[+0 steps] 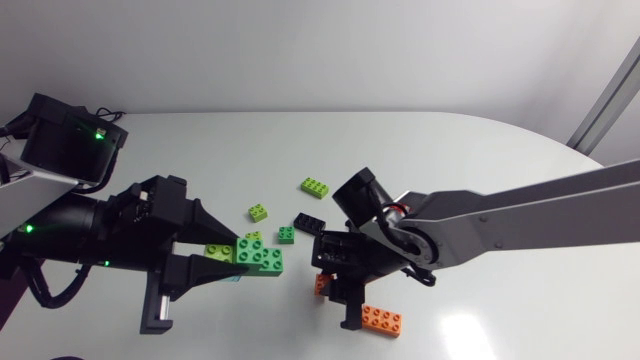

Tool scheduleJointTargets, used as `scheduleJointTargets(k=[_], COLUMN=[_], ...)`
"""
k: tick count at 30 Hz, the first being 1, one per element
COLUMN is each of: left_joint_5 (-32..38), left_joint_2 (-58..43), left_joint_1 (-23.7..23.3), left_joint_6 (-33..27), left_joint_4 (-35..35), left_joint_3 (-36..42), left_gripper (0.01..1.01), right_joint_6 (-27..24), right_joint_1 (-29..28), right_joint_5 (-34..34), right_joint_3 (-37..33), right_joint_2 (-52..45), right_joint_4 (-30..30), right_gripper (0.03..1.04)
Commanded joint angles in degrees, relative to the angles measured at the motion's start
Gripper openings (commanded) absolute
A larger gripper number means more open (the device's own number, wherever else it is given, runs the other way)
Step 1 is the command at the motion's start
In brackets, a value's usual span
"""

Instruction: Separate the duplo bricks

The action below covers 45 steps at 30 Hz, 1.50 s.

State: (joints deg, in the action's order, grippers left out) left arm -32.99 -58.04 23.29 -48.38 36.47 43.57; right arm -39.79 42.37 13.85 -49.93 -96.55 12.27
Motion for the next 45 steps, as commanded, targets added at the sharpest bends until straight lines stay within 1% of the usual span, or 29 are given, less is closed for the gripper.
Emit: scheduleJointTargets(k=[1, 4, 5, 7, 8, 9, 12, 14, 17, 20, 24, 26, 31, 35, 39, 41, 45], left_joint_5=[-0.14, -0.05, -0.05, -0.05, -0.05, -0.05, -0.05, -0.05, 0.03, 0.21, 0.83, 0.91, 0.91, 0.91, 0.83, 0.83, 0.83], left_joint_2=[1.53, 2.23, 2.41, 2.67, 2.76, 2.85, 2.85, 2.67, 2.49, 1.70, -0.23, -1.11, -2.43, -3.57, -4.80, -5.42, -5.94], left_joint_1=[-1.05, -2.11, -2.19, -2.81, -2.99, -2.99, -3.07, -2.81, -2.11, -1.32, 1.06, 2.20, 4.75, 5.80, 6.68, 7.03, 8.26], left_joint_6=[0.39, -0.14, -0.31, -0.49, -0.49, -0.57, -0.49, -0.40, -0.31, -0.31, -0.49, -0.49, -0.14, -0.14, 0.13, 0.13, 1.36], left_joint_4=[1.06, 1.94, 2.20, 2.38, 2.64, 2.73, 2.82, 2.82, 2.82, 2.64, 2.29, 1.94, 1.50, 1.24, 0.53, 0.27, -0.96], left_joint_3=[-2.09, -2.35, -2.35, -2.26, -2.18, -2.00, -1.74, -1.56, -1.38, -1.30, -1.38, -1.38, -0.77, 0.11, 1.08, 1.34, 1.78], left_gripper=[0.318, 0.320, 0.318, 0.320, 0.320, 0.320, 0.320, 0.320, 0.318, 0.318, 0.318, 0.318, 0.320, 0.320, 0.318, 0.318, 0.318], right_joint_6=[1.47, 1.91, 2.09, 2.09, 2.09, 2.17, 2.17, 2.09, 1.91, 1.73, 1.73, 2.00, 3.40, 4.46, 5.51, 5.86, 6.57], right_joint_1=[1.58, 2.28, 2.28, 2.28, 2.28, 2.28, 2.28, 1.84, 0.61, -1.41, -3.17, -3.35, -0.53, 1.93, 3.86, 4.39, 5.44], right_joint_5=[-0.49, -0.49, -0.49, -0.31, -0.05, 0.04, 0.04, 0.13, 1.36, 4.35, 8.74, 10.85, 13.40, 14.45, 14.37, 14.37, 14.19], right_joint_3=[-1.40, -1.75, -1.75, -1.40, -1.40, -1.22, -0.52, 0.19, 0.98, 0.98, -0.96, -2.27, -4.03, -5.18, -5.70, -5.79, -5.79], right_joint_2=[-2.76, -4.17, -4.43, -4.52, -4.43, -4.17, -2.68, 0.22, 5.94, 13.14, 20.09, 22.02, 24.48, 24.48, 23.52, 22.99, 21.49], right_joint_4=[1.35, 1.35, 1.35, 1.26, 1.35, 1.35, 1.88, 2.76, 4.69, 7.94, 12.16, 14.01, 15.59, 16.12, 15.76, 15.33, 14.36], right_gripper=[0.29, 0.29, 0.33, 0.53, 0.55, 0.62, 0.91, 0.96, 0.97, 0.97, 0.97, 0.97, 0.97, 0.96, 0.96, 0.94, 0.94])
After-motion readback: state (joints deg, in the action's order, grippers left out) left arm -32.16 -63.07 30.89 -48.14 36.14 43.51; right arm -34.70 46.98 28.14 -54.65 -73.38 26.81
